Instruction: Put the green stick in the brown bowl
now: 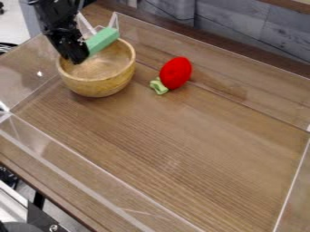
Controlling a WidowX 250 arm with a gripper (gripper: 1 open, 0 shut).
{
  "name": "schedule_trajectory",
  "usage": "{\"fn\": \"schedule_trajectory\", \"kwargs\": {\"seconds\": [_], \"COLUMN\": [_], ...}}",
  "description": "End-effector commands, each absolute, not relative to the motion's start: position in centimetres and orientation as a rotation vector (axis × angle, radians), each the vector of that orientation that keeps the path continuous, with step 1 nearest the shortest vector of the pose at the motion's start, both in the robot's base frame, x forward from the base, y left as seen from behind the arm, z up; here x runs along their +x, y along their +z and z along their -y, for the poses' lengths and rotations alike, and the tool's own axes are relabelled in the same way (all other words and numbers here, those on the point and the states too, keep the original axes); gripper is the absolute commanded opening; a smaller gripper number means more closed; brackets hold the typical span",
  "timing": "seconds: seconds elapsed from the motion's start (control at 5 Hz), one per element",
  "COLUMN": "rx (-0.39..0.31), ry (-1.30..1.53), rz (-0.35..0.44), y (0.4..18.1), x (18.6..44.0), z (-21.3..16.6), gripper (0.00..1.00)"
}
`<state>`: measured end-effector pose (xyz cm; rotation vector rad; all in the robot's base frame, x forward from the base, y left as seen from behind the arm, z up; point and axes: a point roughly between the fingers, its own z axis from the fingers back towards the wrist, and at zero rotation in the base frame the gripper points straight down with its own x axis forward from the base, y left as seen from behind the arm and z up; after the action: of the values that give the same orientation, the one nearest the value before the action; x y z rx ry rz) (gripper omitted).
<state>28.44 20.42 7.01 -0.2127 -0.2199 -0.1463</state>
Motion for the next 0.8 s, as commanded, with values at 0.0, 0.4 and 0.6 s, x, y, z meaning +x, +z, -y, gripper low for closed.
{"fn": "schedule_trajectory", "kwargs": {"seconds": [0.0,0.4,0.6], "rx": [-0.183,-0.204,-0.218], "ry": [-0.127,-0.101,-0.087], "rz": [0.258,0.256,0.255], "y": [8.39,7.98,7.79], "x": [28.89,29.17,29.26], "z": [-21.65,-22.02,-22.02], "gripper": [0.00,0.00,1.00]}}
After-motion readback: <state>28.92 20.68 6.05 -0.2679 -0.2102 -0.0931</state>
